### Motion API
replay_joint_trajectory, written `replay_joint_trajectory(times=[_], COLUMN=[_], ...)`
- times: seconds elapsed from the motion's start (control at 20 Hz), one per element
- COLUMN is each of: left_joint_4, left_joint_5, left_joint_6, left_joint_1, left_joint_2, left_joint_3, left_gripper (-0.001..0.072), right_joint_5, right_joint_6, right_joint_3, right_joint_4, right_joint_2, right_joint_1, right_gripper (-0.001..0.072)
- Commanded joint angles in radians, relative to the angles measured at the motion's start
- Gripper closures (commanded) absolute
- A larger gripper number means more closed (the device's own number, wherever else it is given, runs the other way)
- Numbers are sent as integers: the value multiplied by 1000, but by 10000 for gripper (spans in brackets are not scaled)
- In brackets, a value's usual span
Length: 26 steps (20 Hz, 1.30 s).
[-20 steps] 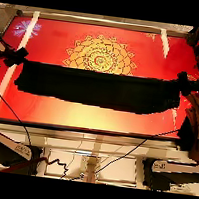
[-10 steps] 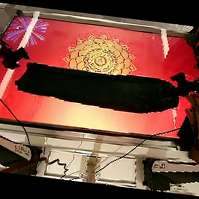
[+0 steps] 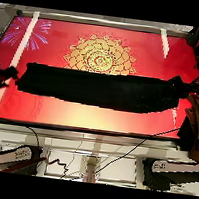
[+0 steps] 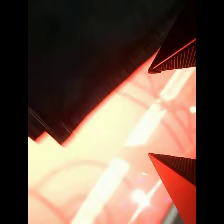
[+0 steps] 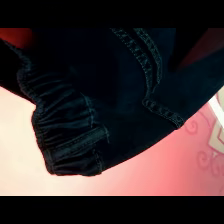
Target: Fold the clothes and pants, and hang the long-sleeved shirts on hangers.
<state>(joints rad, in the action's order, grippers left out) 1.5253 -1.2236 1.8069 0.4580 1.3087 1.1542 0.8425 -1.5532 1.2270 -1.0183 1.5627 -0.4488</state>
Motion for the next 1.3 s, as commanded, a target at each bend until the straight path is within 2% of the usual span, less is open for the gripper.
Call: replay_joint_trajectory(times=[0.0, 0.05, 0.1, 0.15, 0.2, 0.3, 0.55, 0.7, 0.9, 1.15, 1.2, 1.25], left_joint_4=[-58, -154, -283, -393, -444, -472, -491, -496, -547, -564, -569, -567], left_joint_5=[66, 126, 201, 268, 321, 403, 452, 558, 739, 872, 909, 956], left_joint_6=[-9, -65, -153, -218, -220, -216, -203, -130, -130, -131, -132, -137], left_joint_1=[72, 87, 99, 106, 106, 105, 105, 101, 89, 33, 14, -7], left_joint_2=[-87, -78, -66, -52, -34, 8, 96, 117, 120, 183, 201, 212], left_joint_3=[-230, -261, -283, -295, -297, -297, -297, -297, -297, -297, -297, -297], left_gripper=[146, 159, 232, 234, 208, -4, -6, -5, -4, 3, 25, 160], right_joint_5=[10, 10, 10, 10, 10, 10, 10, 10, 10, 14, 13, 14], right_joint_6=[27, 29, 29, 29, 29, 29, 29, 29, 28, 29, 29, 29], right_joint_3=[0, 0, 0, 0, 0, 0, 0, 0, 0, 0, 0, 0], right_joint_4=[-35, -35, -37, -39, -41, -41, -40, -40, -37, -26, -28, -29], right_joint_2=[0, 0, 0, 0, 0, 0, 0, 0, 0, 0, 0, 0], right_joint_1=[0, 0, 0, 0, 0, 0, 1, 1, 1, 18, 28, 38], right_gripper=[24, 24, 24, 24, 24, 24, 24, 24, 24, 25, 27, 69])
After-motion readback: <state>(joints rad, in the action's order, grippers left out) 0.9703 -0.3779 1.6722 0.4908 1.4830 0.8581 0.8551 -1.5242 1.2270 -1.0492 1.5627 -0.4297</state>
